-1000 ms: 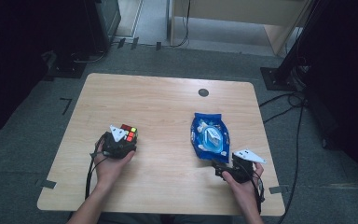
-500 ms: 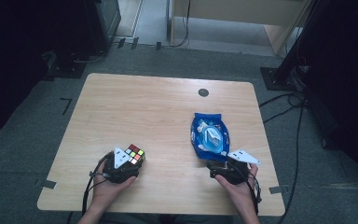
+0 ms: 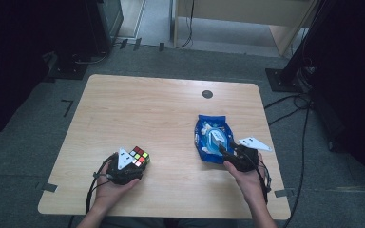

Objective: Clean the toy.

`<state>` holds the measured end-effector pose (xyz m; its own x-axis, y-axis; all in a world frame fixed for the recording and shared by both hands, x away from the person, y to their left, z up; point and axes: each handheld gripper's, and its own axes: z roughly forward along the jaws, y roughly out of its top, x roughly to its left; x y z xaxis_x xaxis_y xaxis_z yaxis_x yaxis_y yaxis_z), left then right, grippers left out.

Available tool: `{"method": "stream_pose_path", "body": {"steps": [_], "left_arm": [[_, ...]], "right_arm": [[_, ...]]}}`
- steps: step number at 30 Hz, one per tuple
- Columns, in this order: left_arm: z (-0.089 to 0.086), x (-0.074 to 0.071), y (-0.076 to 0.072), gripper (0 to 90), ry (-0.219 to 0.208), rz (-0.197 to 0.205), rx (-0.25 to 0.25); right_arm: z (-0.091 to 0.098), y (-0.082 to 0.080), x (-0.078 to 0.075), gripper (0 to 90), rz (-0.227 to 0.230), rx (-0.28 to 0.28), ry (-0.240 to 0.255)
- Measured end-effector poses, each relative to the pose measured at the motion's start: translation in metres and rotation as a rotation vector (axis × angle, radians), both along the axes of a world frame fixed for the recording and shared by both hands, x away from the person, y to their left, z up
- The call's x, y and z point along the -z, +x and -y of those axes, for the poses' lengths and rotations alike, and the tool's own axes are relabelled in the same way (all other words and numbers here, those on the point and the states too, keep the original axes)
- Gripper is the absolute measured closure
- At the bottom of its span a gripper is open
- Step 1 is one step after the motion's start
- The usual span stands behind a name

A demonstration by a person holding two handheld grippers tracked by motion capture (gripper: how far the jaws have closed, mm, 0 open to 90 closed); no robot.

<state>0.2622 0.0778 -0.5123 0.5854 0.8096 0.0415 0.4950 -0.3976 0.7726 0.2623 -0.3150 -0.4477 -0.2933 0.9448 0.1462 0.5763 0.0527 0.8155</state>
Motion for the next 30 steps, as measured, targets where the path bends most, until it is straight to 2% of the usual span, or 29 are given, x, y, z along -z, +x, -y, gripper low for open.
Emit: {"method": "stream_pose_path", "body": {"steps": [3,6,7,10,13,16,18,20,22,23,24,26,28,30], "left_arm": [[-0.001,0.0,0.0,33.8,-0.013,-0.011,-0.002],[-0.001,0.0,0.0,33.8,-0.017,-0.013,-0.003],[-0.001,0.001,0.0,33.8,-0.017,-0.013,-0.003],[-0.002,0.001,-0.001,33.8,-0.02,-0.011,-0.001],[-0.001,0.001,-0.001,33.8,-0.02,-0.009,0.002],[0.0,0.001,0.0,33.7,-0.021,-0.009,0.003],[0.0,0.001,0.0,33.7,-0.021,-0.009,0.002],[0.0,0.001,0.0,33.7,-0.02,-0.01,0.002],[0.0,0.001,-0.001,33.7,-0.021,-0.011,0.001],[0.0,0.001,-0.001,33.7,-0.021,-0.01,0.001],[0.0,0.001,-0.001,33.7,-0.022,-0.01,0.001],[0.0,0.001,-0.001,33.7,-0.021,-0.009,0.001],[0.0,0.001,0.0,33.7,-0.022,-0.009,0.002],[0.0,0.001,0.0,33.7,-0.021,-0.01,0.002]], "right_arm": [[-0.002,0.014,0.002,63.4,-0.012,-0.007,-0.006],[-0.002,0.026,0.007,63.5,-0.047,0.006,-0.024],[-0.002,0.026,0.008,61.0,-0.052,0.018,-0.028],[0.001,0.02,0.014,56.1,-0.055,0.036,0.0],[0.003,0.018,0.022,53.6,-0.1,-0.005,0.015],[-0.001,0.022,0.025,59.8,-0.12,-0.019,-0.001],[-0.004,0.029,0.027,65.8,-0.139,-0.01,-0.021],[-0.005,0.037,0.033,73.0,-0.177,0.015,-0.031],[-0.005,0.043,0.037,84.5,-0.205,0.018,-0.042],[-0.006,0.044,0.037,90.0,-0.2,0.015,-0.064],[-0.007,0.044,0.036,90.0,-0.185,0.016,-0.079],[-0.005,0.042,0.028,90.0,-0.14,0.017,-0.061],[-0.003,0.04,0.015,90.0,-0.072,0.035,-0.043],[0.001,0.037,-0.001,90.0,0.018,0.029,-0.005]]}}
